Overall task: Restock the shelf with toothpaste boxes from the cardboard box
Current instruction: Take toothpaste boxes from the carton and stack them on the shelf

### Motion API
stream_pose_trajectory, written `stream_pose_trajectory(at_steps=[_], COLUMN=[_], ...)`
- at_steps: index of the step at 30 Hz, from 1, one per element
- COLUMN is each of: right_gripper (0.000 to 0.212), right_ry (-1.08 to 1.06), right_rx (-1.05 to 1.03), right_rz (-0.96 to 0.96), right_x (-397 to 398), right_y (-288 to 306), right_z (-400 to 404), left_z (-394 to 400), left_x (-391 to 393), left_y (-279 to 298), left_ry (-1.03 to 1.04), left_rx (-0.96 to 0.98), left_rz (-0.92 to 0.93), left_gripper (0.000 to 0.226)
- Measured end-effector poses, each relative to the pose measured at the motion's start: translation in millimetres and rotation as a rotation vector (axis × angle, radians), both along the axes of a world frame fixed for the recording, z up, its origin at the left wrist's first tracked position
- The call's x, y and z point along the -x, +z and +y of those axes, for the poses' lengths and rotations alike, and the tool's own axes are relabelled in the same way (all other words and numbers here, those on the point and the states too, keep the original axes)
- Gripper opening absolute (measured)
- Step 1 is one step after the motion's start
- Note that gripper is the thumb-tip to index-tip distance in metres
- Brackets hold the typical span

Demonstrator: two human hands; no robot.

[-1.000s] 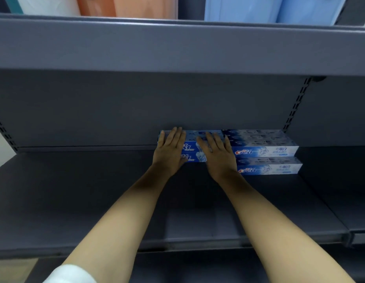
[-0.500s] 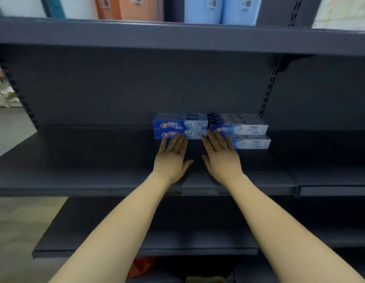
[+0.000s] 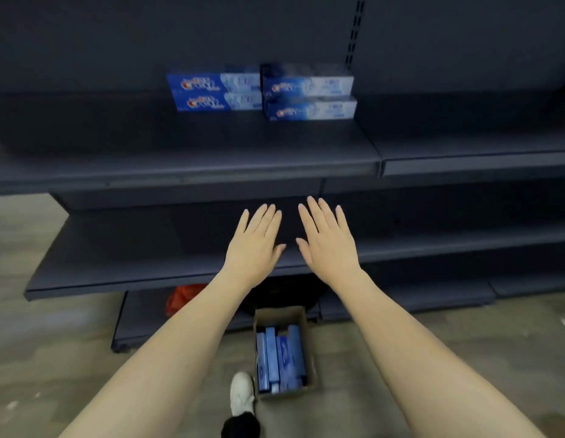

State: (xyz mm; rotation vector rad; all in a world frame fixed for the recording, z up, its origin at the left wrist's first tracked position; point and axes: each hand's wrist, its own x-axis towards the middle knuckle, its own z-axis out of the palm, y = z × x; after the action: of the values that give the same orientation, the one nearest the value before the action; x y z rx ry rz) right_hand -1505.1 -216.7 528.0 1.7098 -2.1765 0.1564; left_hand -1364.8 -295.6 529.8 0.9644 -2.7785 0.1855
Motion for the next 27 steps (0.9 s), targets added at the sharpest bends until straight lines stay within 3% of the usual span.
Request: stream_pose_trajectory(at_steps=[13,27], right_gripper=[0.068,0.071], right_ry=[-0.029,0.046], right_rx=[-0.430,-0.680], right_rz=[-0.324,-0.612], right_x=[2.1,1.6], right_y=[-158.3,-363.8], right_z=[96.5,59.1], left_z=[59.4,47.5], left_x=[4.0,10.0], left_y=[-144.2,-354.8], left_ry=[-0.028,-0.182], left_rx=[-0.308,-0.444], left_rz=[-0.393,-0.640], left_gripper=[0.068,0.068])
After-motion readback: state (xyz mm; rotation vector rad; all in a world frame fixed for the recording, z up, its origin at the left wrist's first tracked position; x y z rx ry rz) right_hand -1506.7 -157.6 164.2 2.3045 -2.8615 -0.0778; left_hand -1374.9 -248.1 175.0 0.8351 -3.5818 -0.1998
